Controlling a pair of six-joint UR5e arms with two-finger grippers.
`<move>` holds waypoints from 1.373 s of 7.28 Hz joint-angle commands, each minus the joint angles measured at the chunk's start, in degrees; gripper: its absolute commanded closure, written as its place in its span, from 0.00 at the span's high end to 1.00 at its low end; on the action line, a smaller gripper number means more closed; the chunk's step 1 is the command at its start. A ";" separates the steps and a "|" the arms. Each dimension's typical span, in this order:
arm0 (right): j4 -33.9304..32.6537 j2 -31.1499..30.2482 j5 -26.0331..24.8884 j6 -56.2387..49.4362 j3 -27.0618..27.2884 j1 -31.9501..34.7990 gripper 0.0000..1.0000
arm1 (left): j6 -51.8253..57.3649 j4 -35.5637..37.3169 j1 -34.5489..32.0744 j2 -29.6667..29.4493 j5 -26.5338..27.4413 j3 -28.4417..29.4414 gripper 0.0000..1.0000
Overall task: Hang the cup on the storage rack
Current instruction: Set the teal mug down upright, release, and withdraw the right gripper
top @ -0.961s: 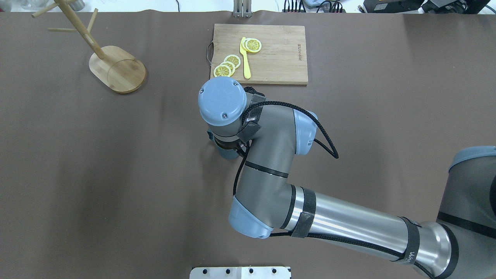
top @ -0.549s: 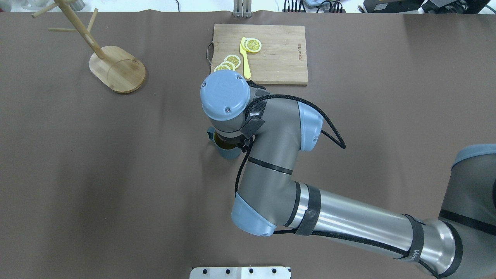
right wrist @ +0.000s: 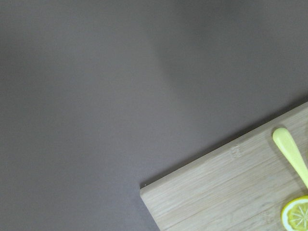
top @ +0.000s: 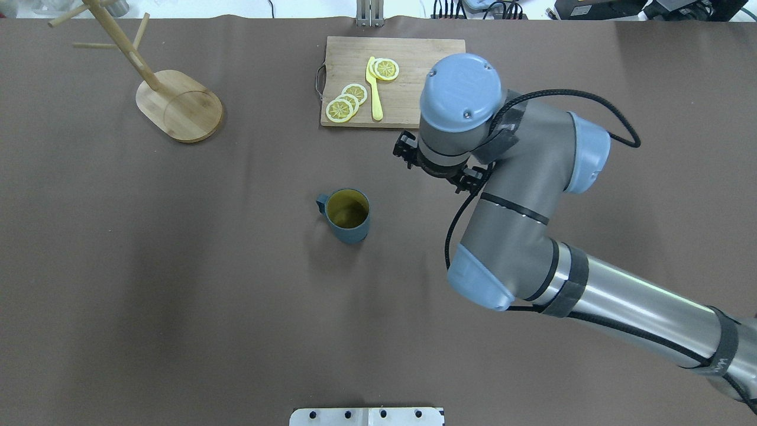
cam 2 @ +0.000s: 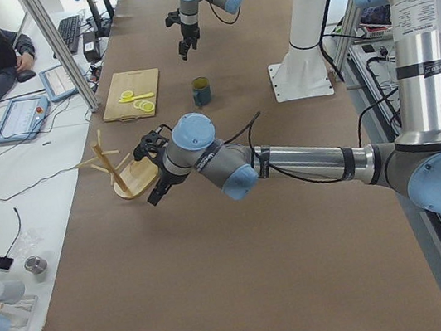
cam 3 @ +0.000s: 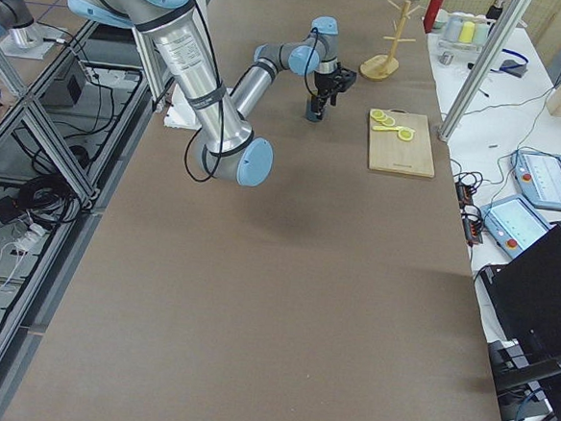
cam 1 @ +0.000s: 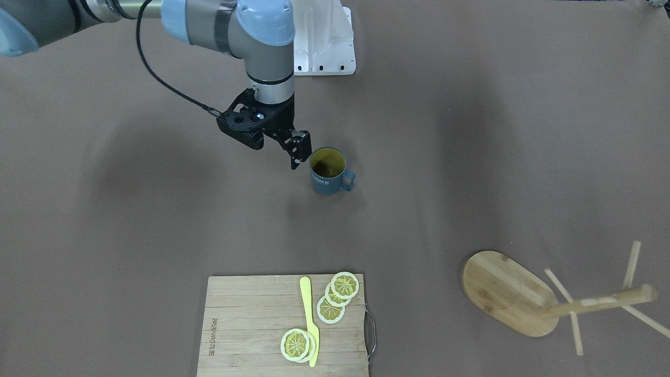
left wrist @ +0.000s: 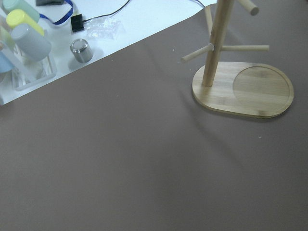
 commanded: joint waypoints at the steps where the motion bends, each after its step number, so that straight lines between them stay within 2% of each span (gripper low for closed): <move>1: 7.20 -8.39 6.54 -15.19 0.18 7.80 1.00 | -9.33 -11.66 4.85 -0.35 0.26 0.53 0.99; 2: 7.40 -10.61 8.31 -21.53 0.09 10.88 1.00 | -10.61 -14.60 7.74 -0.35 0.52 0.36 0.99; 4: 7.32 -15.26 11.73 -36.45 -0.08 17.29 1.00 | -11.84 -15.85 12.40 -0.96 1.66 -0.08 0.99; 6: 7.32 -19.92 15.50 -50.53 -0.26 24.58 1.00 | -17.17 -21.81 18.19 -1.66 8.75 0.00 0.98; 8: 7.23 -24.67 20.17 -63.98 -0.87 32.49 1.00 | -19.67 -21.93 25.04 -4.02 14.64 0.00 0.98; 10: 7.32 -29.50 24.12 -78.12 -3.24 41.10 1.00 | -25.45 -23.41 32.17 -4.82 22.81 0.00 0.98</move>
